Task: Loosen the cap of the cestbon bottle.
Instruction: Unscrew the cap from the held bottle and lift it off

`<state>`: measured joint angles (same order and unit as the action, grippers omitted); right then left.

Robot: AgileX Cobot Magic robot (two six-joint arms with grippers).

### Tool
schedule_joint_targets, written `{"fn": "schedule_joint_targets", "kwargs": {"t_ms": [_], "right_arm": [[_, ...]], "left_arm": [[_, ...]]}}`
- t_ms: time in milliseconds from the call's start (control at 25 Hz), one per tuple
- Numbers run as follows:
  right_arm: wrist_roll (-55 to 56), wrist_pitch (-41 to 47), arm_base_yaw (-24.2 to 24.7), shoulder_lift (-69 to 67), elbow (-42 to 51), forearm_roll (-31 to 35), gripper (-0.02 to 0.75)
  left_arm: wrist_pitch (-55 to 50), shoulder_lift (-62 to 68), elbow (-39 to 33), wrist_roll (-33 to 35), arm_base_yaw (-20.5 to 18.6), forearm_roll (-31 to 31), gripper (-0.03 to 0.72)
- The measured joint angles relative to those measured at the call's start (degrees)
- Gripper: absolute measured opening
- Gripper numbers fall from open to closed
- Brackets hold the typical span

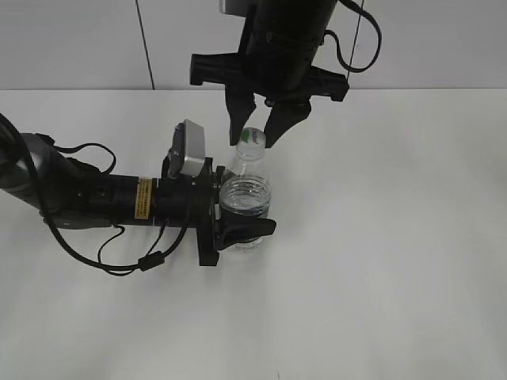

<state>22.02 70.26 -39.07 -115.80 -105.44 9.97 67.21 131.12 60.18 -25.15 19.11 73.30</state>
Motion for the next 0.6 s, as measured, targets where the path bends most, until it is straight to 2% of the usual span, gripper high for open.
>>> {"fn": "schedule_joint_targets", "kwargs": {"t_ms": [120,600], "right_arm": [[-2.91,0.00,0.00,0.00,0.00,0.01,0.302],[-26.39,-0.06,0.00,0.00,0.00,0.11,0.302]], "left_arm": [[0.00,0.00,0.00,0.00,0.00,0.00,0.408],[0.00,0.00,0.00,0.00,0.00,0.18,0.408]]}}
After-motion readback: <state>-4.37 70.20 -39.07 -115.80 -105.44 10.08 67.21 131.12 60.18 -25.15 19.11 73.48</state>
